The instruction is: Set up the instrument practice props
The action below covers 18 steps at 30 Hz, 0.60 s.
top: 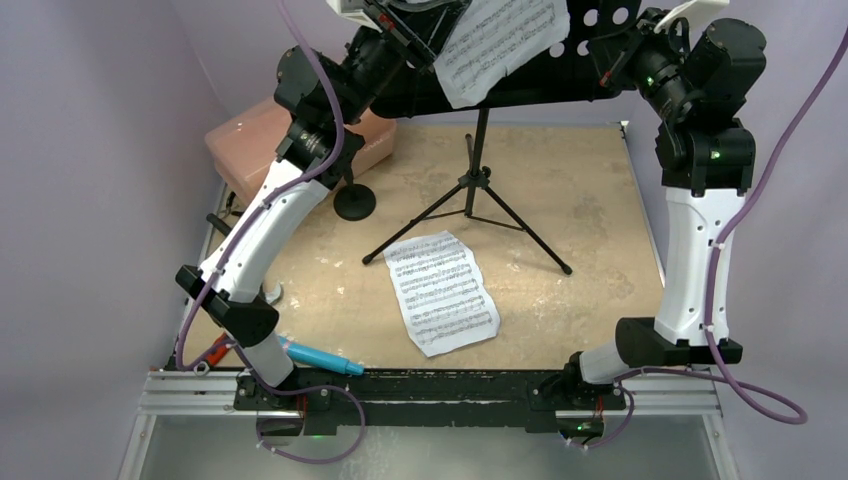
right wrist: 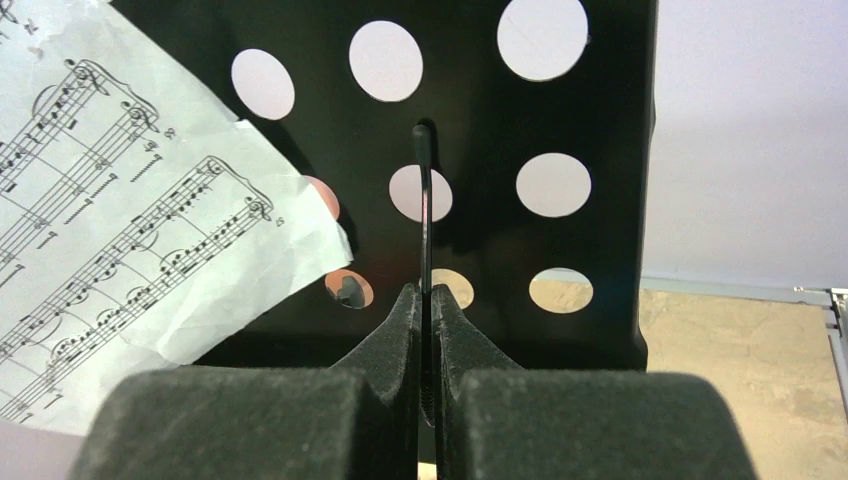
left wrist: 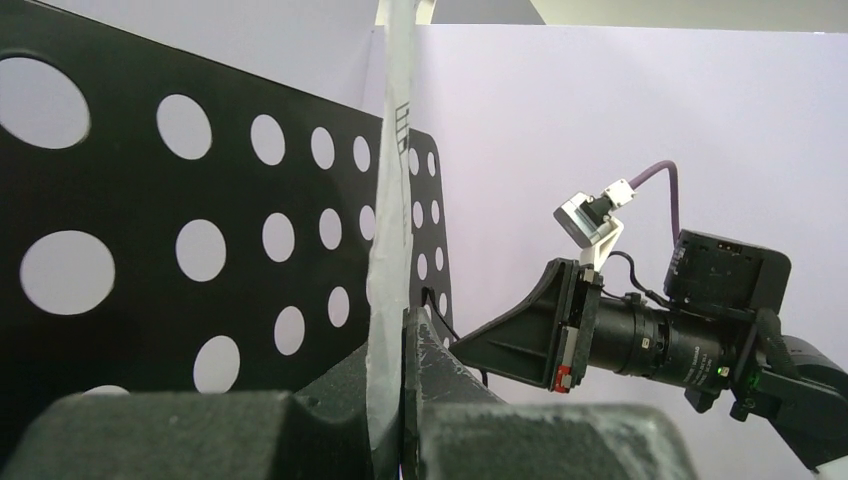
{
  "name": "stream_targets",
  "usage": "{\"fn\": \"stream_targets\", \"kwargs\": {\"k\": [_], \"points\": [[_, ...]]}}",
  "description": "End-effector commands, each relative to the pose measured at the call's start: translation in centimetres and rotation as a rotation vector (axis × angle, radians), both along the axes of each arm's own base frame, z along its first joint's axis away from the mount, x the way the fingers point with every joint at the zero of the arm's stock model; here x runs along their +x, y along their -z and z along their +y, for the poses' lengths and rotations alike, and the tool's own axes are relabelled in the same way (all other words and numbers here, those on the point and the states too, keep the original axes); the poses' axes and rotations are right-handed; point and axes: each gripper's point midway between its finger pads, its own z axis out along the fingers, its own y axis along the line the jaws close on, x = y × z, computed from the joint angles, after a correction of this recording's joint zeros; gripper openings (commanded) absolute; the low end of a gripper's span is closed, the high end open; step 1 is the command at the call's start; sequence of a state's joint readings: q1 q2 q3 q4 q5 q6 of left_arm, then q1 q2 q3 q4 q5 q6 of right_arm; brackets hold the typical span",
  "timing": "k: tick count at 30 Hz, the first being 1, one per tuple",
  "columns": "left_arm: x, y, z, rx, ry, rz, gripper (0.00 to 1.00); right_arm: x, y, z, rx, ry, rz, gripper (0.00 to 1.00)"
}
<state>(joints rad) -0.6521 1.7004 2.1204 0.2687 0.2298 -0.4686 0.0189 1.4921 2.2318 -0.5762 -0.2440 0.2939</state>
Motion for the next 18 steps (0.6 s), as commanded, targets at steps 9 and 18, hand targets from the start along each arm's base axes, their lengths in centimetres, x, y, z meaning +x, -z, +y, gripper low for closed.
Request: {"fn": "stream_targets", "kwargs": {"k": [9,18], "points": [[-0.8,-1.7,0.0,0.004,-0.041,-0.116,0.00,-3.1,-3.0,1.0,-0.009,-0.068,-0.116,0.00],[-1.1,-2.1,-0.4,-0.022,-0.021,-0.136,0.00,-3.9,-3.9,1.3,-0.004,-0.087,-0.151,0.00]]}}
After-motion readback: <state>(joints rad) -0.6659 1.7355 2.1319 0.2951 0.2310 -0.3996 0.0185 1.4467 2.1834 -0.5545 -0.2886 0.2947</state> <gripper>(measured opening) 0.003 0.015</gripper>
